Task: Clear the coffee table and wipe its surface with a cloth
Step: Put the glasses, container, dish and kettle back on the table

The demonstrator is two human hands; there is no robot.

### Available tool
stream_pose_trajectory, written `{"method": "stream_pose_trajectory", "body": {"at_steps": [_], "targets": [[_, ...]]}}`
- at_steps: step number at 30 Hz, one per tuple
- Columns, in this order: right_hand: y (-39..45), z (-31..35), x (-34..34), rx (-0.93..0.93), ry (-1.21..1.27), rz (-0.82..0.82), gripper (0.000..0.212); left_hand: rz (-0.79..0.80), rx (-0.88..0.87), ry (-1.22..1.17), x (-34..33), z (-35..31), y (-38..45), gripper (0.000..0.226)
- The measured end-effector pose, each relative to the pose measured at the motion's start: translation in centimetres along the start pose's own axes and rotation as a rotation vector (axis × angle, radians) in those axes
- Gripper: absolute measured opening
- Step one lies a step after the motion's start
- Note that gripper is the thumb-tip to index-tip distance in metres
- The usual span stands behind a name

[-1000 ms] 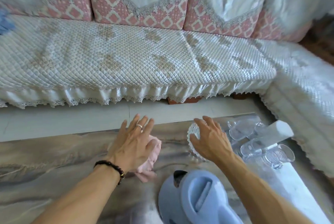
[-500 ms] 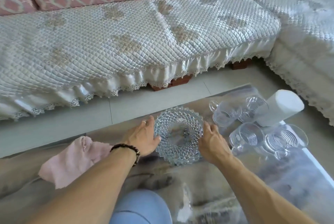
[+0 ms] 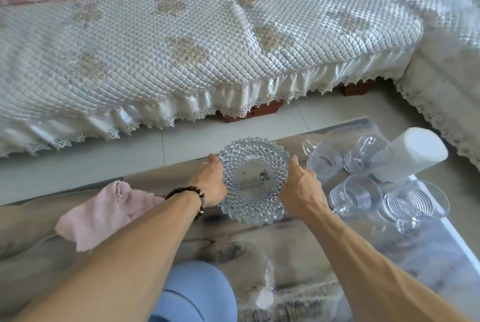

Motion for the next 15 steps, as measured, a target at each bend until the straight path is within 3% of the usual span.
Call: {"method": "stream_pose_trajectory", "body": {"at_steps": [5,15], "targets": [[0.9,5.1,3.3,0.110,-0.008,-0.092,0.051,-0.123,-0.040,-0.080,5.4,1.7,-2.4,0.075],[-3.8,22.4,4.4,0.456,-0.011,-0.068,0.072,-0.299,0.080,-0.267,13.8,15.7,-13.1,0.071]]}}
Point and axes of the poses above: each hand's wrist, its own y-axis towards the middle knuckle, its own x-axis out of the back of the hand, z = x × y, the point moved 3 cm from there along y, towards the middle knuckle, and after that the axes turned 12 degrees about x, right-handed, at the moved point
